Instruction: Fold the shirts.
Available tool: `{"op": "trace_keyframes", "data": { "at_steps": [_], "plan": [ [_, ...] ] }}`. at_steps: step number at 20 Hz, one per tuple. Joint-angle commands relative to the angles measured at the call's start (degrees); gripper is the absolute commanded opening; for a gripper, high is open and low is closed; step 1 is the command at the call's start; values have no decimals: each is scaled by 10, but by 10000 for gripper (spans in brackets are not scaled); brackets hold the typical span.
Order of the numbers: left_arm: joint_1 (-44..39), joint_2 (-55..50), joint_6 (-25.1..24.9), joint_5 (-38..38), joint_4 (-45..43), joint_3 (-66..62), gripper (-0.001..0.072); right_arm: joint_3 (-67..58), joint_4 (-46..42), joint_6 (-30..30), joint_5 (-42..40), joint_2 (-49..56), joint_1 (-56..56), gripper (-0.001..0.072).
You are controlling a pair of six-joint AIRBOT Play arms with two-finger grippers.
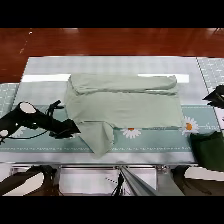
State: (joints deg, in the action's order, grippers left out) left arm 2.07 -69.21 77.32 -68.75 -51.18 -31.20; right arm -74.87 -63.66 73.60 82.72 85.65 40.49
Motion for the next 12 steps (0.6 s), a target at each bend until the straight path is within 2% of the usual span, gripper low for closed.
{"op": "trace_keyframes", "data": {
  "at_steps": [1,3,5,6,8,11,12],
  "plan": [
    [-33,-21,-2,112,67,27,604,4,14,-3,-5,-2,4,408],
    [-57,-43,-2,159,114,27,594,4,20,-2,-5,-2,4,398],
    [-77,-64,-2,186,148,27,278,4,23,-2,-3,-2,4,398],
    [-82,-71,-2,190,148,26,166,4,23,-2,-1,-2,4,398],
    [-80,-73,-3,186,142,26,30,5,1,-2,5,-2,4,398],
    [-73,-71,-30,164,139,26,29,26,-62,0,18,-2,4,412],
    [-73,-71,-38,157,139,26,29,47,-57,-7,23,-2,4,509]
  ]
}}
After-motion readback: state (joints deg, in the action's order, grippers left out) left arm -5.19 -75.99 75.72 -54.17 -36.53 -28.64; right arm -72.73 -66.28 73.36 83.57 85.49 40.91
